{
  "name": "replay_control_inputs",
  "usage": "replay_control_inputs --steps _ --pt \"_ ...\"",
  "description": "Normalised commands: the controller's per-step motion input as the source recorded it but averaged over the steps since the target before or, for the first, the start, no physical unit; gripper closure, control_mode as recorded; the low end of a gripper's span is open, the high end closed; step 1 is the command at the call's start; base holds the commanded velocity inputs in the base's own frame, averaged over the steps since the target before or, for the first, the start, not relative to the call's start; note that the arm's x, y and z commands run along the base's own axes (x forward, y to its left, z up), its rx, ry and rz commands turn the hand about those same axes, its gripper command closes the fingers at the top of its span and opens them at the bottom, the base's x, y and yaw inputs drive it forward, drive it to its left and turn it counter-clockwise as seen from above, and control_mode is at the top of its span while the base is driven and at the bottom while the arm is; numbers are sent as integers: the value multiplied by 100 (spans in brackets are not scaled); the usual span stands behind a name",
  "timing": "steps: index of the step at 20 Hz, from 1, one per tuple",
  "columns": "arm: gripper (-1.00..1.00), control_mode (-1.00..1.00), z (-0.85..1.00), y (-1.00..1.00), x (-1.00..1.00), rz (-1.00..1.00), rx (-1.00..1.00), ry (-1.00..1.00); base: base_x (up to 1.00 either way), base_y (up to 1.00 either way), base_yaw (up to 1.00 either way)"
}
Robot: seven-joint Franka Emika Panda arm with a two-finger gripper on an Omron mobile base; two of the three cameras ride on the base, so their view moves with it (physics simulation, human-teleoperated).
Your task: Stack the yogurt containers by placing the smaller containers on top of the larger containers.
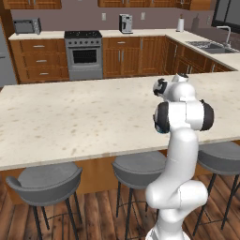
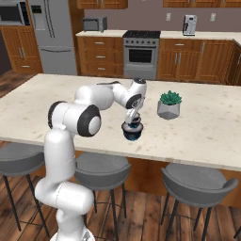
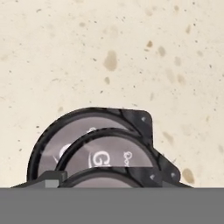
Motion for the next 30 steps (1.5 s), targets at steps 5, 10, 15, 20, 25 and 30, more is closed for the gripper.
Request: replay_control_inputs --steps 5,10,15,20,25,30 --pt "100 -100 -9 0 0 4 -1 2 0 0 0" --pt "-100 -100 -3 5 0 4 -1 1 0 0 0" --pt "-100 -100 0 25 0 6 0 0 0 0 0" --pt "-100 -100 22 6 -5 5 0 0 0 0 0" --pt "-100 -100 30 -6 -5 6 0 0 0 0 0" --pt "-100 -100 79 -15 -42 5 0 -2 0 0 0"
